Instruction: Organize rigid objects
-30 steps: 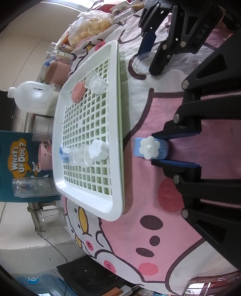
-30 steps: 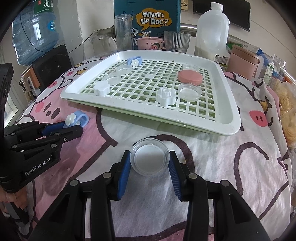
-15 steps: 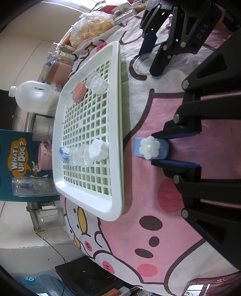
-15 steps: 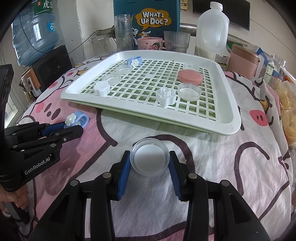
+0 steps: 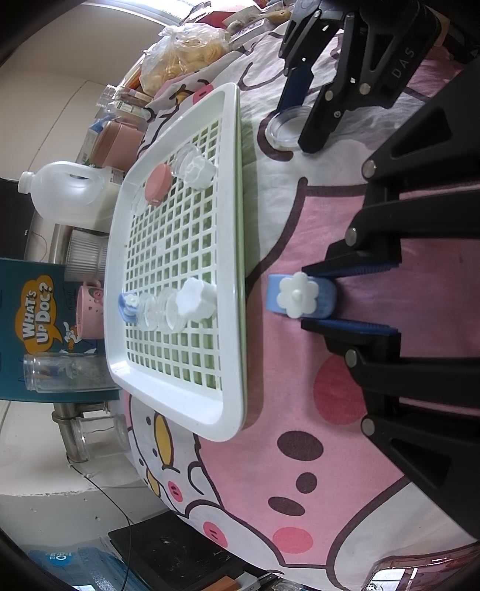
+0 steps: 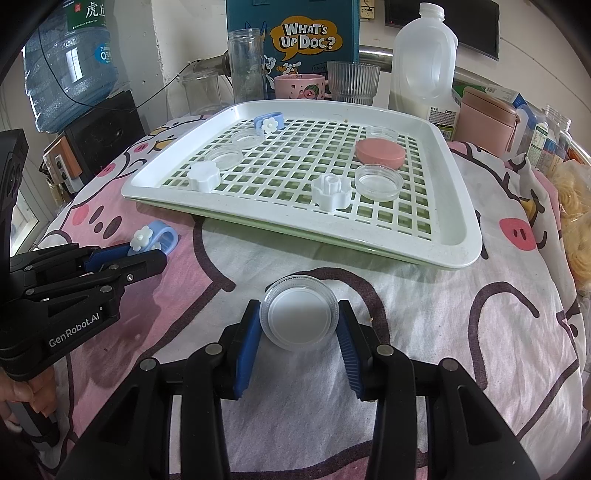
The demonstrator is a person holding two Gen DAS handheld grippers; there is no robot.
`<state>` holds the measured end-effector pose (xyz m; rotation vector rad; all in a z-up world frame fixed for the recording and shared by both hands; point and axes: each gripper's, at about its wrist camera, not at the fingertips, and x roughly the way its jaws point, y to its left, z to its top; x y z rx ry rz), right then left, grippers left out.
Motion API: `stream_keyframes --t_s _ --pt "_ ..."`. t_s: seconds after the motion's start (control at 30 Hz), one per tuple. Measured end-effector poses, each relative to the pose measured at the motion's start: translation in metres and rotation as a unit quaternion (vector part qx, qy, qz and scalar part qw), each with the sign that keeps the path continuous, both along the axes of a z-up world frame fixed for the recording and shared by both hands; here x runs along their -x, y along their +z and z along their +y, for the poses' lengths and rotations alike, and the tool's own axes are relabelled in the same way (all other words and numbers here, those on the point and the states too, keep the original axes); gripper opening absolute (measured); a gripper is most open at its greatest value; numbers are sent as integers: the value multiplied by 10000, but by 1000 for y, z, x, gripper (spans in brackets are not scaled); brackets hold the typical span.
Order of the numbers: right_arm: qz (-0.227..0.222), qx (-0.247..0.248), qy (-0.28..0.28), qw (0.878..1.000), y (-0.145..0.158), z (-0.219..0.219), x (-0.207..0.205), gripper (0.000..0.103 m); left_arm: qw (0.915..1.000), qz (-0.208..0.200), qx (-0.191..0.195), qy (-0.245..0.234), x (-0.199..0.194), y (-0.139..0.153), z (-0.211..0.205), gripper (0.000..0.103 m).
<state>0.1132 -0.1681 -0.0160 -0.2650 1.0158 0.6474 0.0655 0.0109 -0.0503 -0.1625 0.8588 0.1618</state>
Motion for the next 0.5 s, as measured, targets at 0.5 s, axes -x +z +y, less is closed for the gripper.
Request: stream_keyframes --t_s 0.5 --pt "5 -6 -2 10000 1 -1 0 40 10000 1 8 -2 0 0 0 20"
